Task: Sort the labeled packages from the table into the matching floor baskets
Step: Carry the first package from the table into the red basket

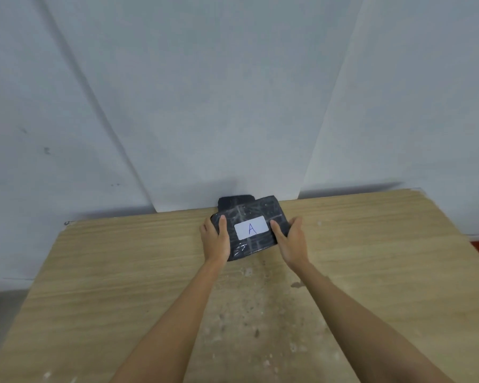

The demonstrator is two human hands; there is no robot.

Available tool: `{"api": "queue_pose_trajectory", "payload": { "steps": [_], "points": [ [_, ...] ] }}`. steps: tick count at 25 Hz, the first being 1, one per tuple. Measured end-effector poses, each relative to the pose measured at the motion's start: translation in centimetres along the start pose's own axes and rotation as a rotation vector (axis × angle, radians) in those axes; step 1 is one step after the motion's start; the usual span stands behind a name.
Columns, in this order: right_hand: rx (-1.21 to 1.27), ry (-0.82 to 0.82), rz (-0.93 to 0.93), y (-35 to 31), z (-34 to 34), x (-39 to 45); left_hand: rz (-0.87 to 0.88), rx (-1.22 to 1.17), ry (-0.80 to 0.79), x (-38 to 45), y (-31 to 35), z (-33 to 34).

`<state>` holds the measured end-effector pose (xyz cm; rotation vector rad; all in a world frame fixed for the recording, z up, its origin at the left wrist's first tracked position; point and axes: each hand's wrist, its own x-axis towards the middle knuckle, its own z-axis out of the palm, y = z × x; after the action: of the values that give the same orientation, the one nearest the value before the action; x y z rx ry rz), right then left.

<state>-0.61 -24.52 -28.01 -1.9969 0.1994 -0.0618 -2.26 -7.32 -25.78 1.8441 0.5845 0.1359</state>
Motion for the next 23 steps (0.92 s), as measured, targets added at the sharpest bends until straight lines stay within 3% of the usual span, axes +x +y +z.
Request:
{"api": "queue_pose_trajectory", "payload": {
  "steps": [11,16,23],
  "points": [
    [0.083,0.244,-0.028,3.4,-13.1,-7.0,0.382,0.010,-0.284,-8.9,6.3,8.0],
    [0.071,0.350,0.003,7.8,-24.5,-8.4,0.446,0.059,-0.396,-15.3,9.6,17.9],
    [-0.090,0.462,0.074,17.3,-47.4,-9.7,0.461,-0.012,-0.529,-29.3,13.8,38.4]
  ]
}}
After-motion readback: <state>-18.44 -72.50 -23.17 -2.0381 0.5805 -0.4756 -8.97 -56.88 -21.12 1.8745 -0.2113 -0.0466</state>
